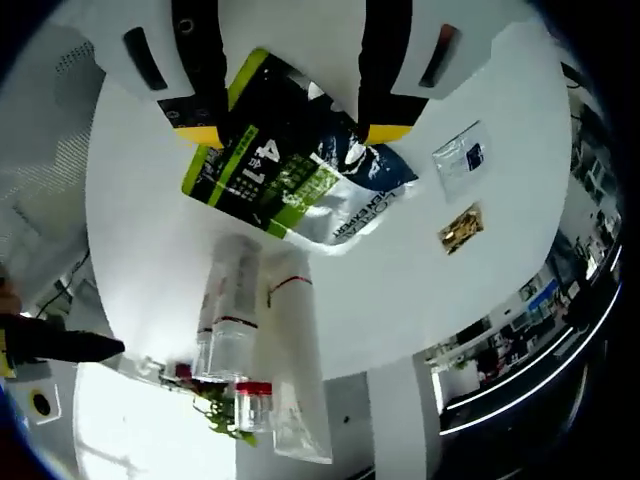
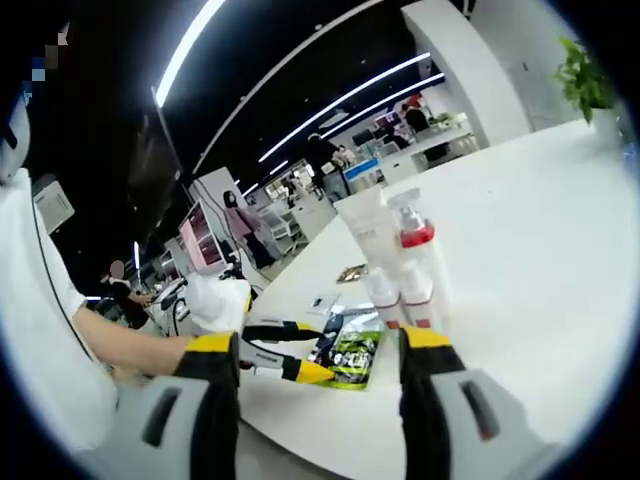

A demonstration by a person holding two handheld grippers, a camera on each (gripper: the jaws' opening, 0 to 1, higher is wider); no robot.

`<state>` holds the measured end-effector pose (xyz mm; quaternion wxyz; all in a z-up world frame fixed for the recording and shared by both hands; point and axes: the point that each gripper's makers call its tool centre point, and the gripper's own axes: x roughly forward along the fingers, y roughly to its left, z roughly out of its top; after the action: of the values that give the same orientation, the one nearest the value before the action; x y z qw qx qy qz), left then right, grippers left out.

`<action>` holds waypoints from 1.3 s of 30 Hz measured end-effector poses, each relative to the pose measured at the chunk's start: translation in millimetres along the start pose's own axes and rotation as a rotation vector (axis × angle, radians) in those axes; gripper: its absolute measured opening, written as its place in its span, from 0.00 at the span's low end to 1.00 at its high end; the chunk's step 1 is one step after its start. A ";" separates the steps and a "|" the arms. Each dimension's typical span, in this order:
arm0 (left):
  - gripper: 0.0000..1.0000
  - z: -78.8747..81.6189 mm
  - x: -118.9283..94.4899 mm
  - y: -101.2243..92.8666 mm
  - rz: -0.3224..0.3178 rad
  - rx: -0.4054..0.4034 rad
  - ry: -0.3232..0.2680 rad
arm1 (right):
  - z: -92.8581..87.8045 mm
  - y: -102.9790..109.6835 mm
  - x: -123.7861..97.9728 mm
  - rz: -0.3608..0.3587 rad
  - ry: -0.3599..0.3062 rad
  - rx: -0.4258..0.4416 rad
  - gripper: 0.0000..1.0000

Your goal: Arrange the skincare products in the storage area until every visible bottle or jar stands upright without overlapping.

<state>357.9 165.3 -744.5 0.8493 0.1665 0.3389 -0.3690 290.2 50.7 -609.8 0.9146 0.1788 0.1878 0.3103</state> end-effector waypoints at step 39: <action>0.57 3.1 9.9 3.0 -0.081 0.007 0.065 | 17.0 -50.9 -40.3 -0.158 0.024 -0.119 0.76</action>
<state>366.4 160.5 -749.1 0.8217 0.1675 0.3712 -0.3988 293.7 -16.3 -608.3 0.9429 0.1049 0.1934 0.2499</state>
